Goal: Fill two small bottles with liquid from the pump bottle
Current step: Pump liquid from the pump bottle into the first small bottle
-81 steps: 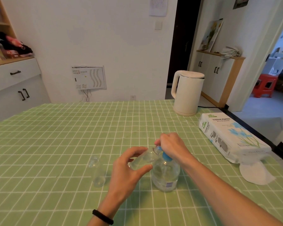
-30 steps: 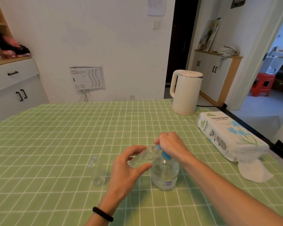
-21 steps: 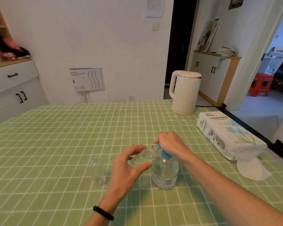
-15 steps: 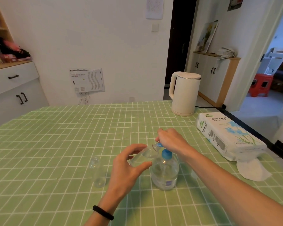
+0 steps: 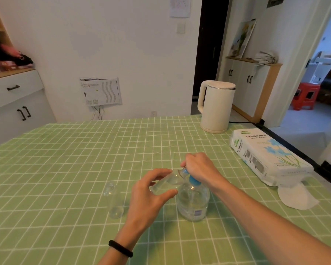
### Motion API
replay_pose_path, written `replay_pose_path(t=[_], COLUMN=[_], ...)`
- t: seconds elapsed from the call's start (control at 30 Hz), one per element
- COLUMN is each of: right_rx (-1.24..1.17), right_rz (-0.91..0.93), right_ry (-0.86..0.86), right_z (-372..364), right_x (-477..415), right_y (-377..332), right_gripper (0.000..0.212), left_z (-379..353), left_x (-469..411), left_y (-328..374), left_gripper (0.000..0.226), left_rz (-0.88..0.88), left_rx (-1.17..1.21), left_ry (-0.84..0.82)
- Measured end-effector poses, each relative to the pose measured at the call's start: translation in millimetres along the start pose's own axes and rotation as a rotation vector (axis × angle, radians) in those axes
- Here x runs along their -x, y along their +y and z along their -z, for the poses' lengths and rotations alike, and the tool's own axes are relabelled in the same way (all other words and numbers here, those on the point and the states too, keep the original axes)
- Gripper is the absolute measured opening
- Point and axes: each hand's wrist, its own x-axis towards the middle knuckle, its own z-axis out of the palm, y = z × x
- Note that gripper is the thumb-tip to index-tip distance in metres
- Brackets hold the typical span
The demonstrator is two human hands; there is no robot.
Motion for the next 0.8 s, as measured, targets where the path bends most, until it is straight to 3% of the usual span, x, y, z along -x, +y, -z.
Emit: replay_pose_path(t=[0.8], right_rx=[-0.004], right_rz=[0.016], right_ry=[0.014], right_z=[-2.3], right_x=[-3.4], right_y=[1.7], right_gripper=[0.038], left_z=[-0.2], left_x=[0.8], left_y=[1.5], left_gripper=[0.046], left_rz=[0.011], left_rx=[-0.013], left_ry=[-0.003])
